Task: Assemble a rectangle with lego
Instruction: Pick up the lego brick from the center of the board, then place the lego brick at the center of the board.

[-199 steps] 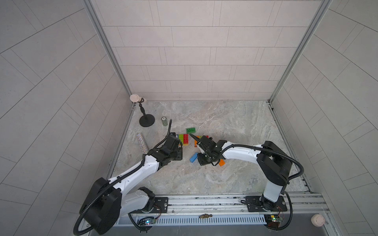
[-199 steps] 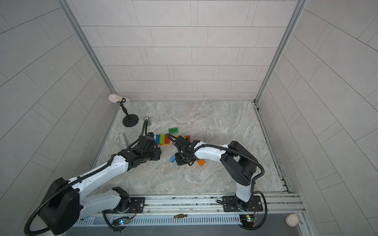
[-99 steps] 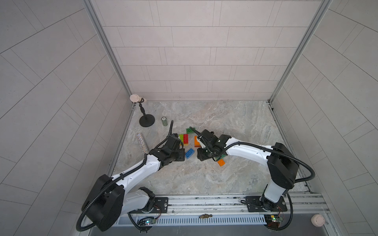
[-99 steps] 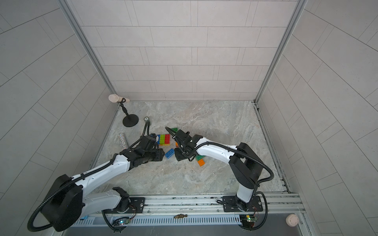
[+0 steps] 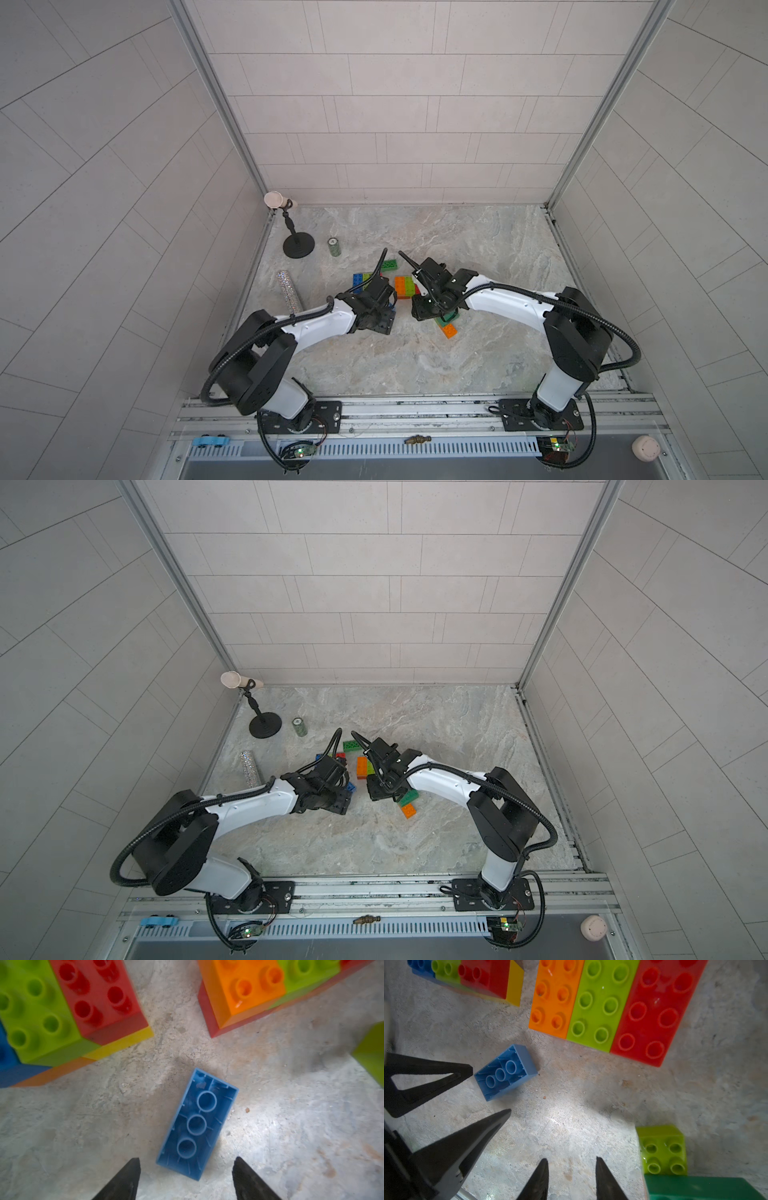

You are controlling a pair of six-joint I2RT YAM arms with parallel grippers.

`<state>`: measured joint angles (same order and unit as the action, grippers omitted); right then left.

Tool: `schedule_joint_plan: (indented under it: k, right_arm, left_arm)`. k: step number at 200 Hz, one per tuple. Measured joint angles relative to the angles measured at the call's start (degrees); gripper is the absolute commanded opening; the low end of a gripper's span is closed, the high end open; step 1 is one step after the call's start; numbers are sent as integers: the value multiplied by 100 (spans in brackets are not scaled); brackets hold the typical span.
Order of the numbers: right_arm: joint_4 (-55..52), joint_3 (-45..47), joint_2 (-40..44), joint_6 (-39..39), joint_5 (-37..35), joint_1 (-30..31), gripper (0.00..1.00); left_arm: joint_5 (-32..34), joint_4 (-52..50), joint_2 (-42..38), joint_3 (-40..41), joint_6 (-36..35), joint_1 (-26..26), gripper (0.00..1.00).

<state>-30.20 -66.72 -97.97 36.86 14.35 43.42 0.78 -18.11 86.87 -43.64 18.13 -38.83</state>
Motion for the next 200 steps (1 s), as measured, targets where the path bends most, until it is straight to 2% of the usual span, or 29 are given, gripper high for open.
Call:
schedule_joint_plan:
  k: [27, 48, 69, 88, 108, 125, 147, 176, 200]
  right_arm:
    - [81, 170, 114, 20, 105, -120, 39]
    - [177, 284, 203, 70, 195, -245, 39]
    - [289, 402, 319, 138, 334, -380, 39]
    - [387, 557, 505, 227, 518, -525, 40]
    - [568, 789, 855, 317, 741, -697, 43]
    - [885, 1078, 1309, 439, 953, -929, 49]
    - [1497, 1491, 1919, 684, 1281, -1377, 56]
    - [2544, 1843, 2374, 1086, 1799, -2028, 66]
    - [3340, 1886, 2496, 1274, 2280, -2347, 69]
  left_arm:
    - [74, -7, 345, -212, -256, 2, 54]
    - [72, -13, 546, -304, -387, -2, 38]
    - [22, 22, 546, -317, -498, -20, 29]
    - [-225, 31, 437, -315, -555, -20, 24]
    - [-726, 173, 22, -286, -424, -20, 24]
    - [-1165, 527, -398, -262, -46, -17, 24]
    - [-1725, 1602, -728, -155, 887, -17, 23]
    - [-2157, 3355, -719, 4, 2236, -13, 18]
    - [-2415, 4354, -643, -33, 2889, -13, 15]
